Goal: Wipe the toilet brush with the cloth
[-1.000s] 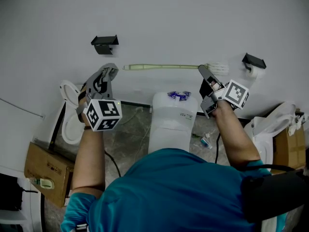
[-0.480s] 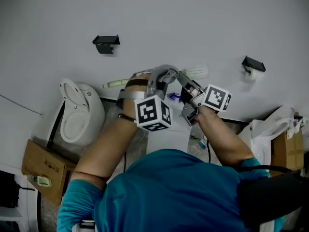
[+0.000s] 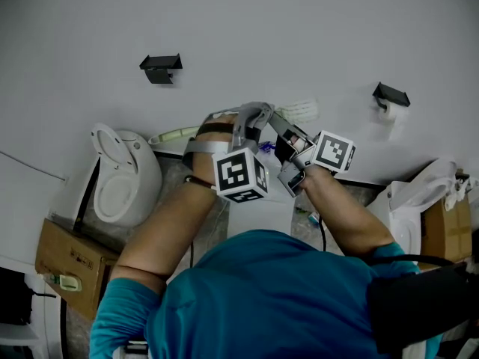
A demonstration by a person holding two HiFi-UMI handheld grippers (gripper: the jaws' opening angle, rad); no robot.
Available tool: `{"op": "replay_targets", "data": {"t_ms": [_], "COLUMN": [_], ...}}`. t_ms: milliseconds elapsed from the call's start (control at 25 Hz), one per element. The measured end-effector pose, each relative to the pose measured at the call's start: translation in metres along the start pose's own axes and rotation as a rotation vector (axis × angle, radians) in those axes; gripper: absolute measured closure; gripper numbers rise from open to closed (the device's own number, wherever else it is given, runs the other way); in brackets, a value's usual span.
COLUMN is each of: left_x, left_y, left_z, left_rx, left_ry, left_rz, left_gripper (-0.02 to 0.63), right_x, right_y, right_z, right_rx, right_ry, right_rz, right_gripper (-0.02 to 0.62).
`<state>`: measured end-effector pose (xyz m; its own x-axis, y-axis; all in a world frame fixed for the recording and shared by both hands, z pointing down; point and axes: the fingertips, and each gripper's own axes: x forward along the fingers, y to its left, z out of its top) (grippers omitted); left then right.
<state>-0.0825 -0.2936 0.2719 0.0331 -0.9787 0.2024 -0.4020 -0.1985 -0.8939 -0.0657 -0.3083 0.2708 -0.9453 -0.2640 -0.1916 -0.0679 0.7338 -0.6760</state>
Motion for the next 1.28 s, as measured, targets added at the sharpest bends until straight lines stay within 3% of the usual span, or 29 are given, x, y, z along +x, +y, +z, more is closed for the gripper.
{"op": "replay_targets", "data": {"t_ms": [480, 1280], "left_x": [-0.004, -0.016], "left_y": [-0.005, -0.004], "left_z": [-0.025, -0.073], "left_rx": [0.075, 0.074], "left_ry": [0.066, 0.171], "left_rz": [0.009, 0.037], "left_gripper": [0.568, 0.568], "right_x": [-0.007, -0.021], "right_y": [-0.004, -0.013], "right_z": [0.010, 0.029], "right_rx": [0.026, 0.042], "right_ry": [-0.037, -0.091], "right_rz": [0.012, 0.013], "right_gripper": [0.539, 0.538]}}
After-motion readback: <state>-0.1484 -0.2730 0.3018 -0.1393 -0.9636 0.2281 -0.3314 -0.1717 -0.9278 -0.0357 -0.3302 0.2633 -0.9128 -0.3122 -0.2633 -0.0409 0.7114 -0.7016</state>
